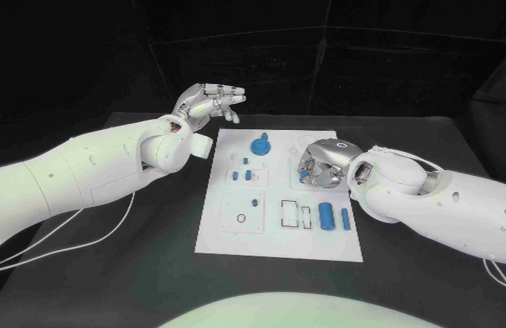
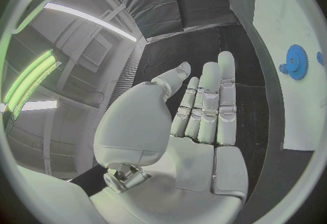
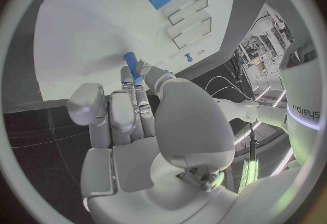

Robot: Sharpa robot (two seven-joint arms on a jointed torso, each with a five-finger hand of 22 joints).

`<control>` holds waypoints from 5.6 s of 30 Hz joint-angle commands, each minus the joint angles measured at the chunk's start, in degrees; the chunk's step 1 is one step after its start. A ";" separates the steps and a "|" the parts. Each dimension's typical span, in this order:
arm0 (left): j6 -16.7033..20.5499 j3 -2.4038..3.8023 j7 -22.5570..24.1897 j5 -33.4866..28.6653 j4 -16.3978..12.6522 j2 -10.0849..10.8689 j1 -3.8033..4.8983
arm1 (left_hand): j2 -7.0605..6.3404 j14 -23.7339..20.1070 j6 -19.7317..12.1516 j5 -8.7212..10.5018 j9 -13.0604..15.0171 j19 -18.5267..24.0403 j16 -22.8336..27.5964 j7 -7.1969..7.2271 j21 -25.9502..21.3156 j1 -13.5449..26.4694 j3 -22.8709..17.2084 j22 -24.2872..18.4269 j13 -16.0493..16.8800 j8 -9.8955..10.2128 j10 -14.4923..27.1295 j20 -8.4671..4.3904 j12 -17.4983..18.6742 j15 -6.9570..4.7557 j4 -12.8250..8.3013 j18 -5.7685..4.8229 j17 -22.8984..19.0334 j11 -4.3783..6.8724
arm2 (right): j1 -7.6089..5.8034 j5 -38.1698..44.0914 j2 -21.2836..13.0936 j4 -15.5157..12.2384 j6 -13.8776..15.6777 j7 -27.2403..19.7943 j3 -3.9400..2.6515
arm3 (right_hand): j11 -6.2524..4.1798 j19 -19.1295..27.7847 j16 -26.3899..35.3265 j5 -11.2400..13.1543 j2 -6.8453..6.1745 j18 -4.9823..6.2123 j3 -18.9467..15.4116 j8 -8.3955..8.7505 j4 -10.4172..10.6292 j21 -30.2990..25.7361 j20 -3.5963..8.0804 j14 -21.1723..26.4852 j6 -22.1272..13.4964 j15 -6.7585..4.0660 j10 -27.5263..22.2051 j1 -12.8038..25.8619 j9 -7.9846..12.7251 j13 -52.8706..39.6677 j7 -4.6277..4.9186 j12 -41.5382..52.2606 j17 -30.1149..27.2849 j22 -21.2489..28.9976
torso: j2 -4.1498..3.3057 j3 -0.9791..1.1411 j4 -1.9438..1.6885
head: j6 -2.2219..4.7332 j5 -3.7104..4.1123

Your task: Assemble the parts on the task board

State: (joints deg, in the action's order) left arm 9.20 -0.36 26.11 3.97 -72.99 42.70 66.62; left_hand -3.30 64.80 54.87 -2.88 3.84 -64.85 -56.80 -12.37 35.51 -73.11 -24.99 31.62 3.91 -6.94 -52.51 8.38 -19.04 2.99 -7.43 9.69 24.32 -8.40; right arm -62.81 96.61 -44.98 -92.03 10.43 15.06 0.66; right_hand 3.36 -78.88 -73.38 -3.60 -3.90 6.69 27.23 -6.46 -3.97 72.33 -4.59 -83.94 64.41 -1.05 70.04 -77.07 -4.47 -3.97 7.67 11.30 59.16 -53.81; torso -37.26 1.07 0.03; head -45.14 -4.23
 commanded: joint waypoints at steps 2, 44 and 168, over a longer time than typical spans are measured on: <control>-0.71 0.05 0.16 0.12 0.03 -0.03 0.09 | 0.53 -0.43 -0.27 -0.18 0.05 0.47 0.27 -0.12 -0.38 -0.04 0.14 -0.05 0.00 -0.34 0.53 -0.11 -0.25 -0.09 0.00 0.75 -0.04 0.04 | -0.15 0.33 -0.68 -1.20 6.59 2.10 -0.11 | -0.11 -0.39 -0.30 0.22 0.68 -0.35 0.44 -0.19 0.08 0.36 0.03 -1.65 0.48 -0.48 0.56 0.11 -0.21 0.10 -0.11 -0.35 0.11 -0.05 | 0.02 0.02 0.03 | 0.07 0.01; -0.90 0.04 0.16 0.12 0.14 -0.87 0.09 | 0.53 -0.43 -0.27 -0.18 0.05 0.47 0.27 -0.12 -0.38 -0.04 0.14 -0.05 0.00 -0.34 0.53 -0.11 -0.25 -0.09 0.00 0.75 -0.04 0.04 | 2.40 -4.28 12.15 -1.85 -0.19 -6.60 1.88 | 0.18 0.00 0.05 -0.69 -0.14 -0.16 1.54 0.68 -0.02 -0.25 0.12 -1.42 -0.19 -0.38 0.30 0.52 0.19 0.23 0.24 -2.02 -1.09 1.27 | 0.02 -0.05 -0.05 | -0.83 -1.88; -1.34 -0.31 -0.60 0.11 0.24 -0.25 0.08 | 0.72 -0.55 -0.36 -0.18 0.06 0.54 0.21 -0.09 -0.56 0.01 0.17 -0.23 -0.01 -0.61 0.74 -0.08 -0.74 -0.10 0.11 0.77 -0.43 0.06 | 1.72 -17.09 -14.98 -12.97 9.35 7.43 1.95 | -2.76 -3.84 -10.60 -9.87 -2.13 -2.24 -33.69 -10.96 18.44 7.08 2.28 -3.53 -6.92 -2.57 11.68 9.07 -3.30 -68.52 -2.41 66.33 15.12 -11.75 | 0.62 -0.31 0.93 | 0.59 4.26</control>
State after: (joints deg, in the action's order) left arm 8.37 -0.70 25.35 4.00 -72.61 42.41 66.61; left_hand -3.30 64.59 54.87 -2.88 3.85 -64.65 -56.80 -12.37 35.10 -73.11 -24.99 31.45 3.91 -7.16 -52.11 8.17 -19.58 2.78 -7.43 9.69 23.94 -8.40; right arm -61.15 72.72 -59.84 -104.51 22.28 15.63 2.63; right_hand 0.82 -82.25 -83.80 -13.48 -5.65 4.84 -6.20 -17.04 13.66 79.21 -2.23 -84.03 57.86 -3.81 81.35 -68.05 -7.63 -72.14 5.15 77.38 74.10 -65.36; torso -36.61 0.75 1.04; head -44.45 -0.26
